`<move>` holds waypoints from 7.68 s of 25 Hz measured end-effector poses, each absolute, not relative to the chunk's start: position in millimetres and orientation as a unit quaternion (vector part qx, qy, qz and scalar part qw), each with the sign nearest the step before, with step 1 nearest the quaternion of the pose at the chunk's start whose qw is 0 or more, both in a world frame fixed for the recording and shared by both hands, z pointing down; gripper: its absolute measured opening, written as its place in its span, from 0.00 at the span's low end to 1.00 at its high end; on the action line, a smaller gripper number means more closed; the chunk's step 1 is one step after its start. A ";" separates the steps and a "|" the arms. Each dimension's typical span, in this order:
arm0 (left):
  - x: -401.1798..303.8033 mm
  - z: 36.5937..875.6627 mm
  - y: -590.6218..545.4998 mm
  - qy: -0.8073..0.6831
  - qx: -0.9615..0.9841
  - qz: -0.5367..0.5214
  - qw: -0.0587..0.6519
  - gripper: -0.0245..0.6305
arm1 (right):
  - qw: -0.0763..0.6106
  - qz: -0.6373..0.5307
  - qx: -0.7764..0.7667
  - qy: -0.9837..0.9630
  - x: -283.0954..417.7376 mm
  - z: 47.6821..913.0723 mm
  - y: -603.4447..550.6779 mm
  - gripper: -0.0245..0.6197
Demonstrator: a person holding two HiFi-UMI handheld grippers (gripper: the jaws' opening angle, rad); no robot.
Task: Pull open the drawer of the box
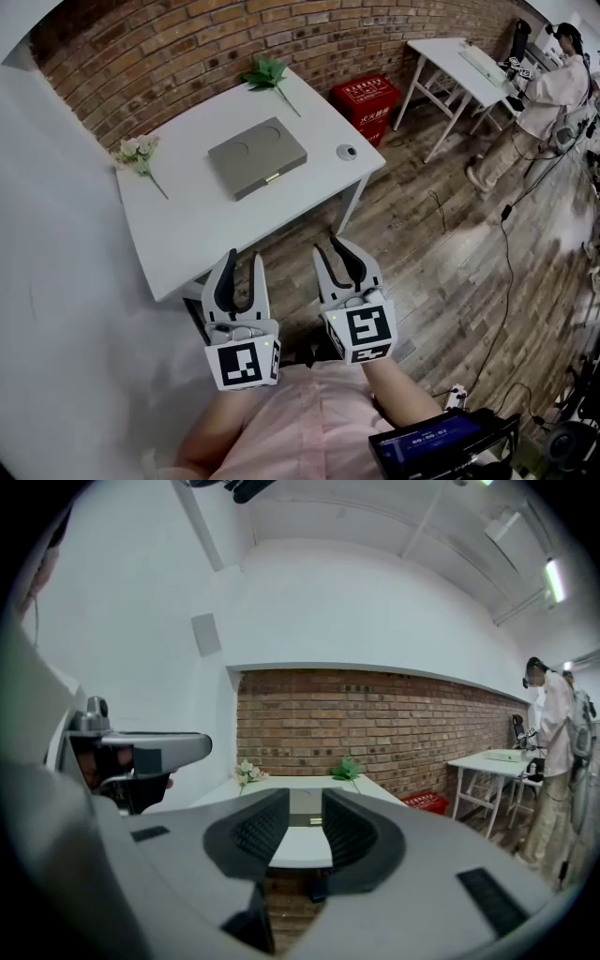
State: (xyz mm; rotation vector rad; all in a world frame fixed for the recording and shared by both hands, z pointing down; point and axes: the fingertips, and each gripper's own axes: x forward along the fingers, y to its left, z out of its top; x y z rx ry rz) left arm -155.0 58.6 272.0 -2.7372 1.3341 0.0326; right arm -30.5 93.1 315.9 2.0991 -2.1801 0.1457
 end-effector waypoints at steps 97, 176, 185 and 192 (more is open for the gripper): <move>-115.4 393.0 -173.5 0.611 -0.784 -0.098 -0.056 0.14 | 0.087 0.463 0.416 -0.777 -1.0 516.3 -165.2 0.19; -114.4 387.6 -171.8 0.613 -0.782 -0.104 -0.049 0.14 | 0.053 0.604 0.327 -0.725 -9.3 533.1 -143.9 0.12; -106.9 381.9 -162.4 0.613 -0.782 -0.105 -0.046 0.14 | 0.055 0.606 0.320 -0.726 -7.3 530.9 -130.9 0.12; -103.5 379.4 -156.8 0.614 -0.782 -0.103 -0.043 0.14 | 0.058 0.607 0.317 -0.727 -6.6 530.9 -122.9 0.12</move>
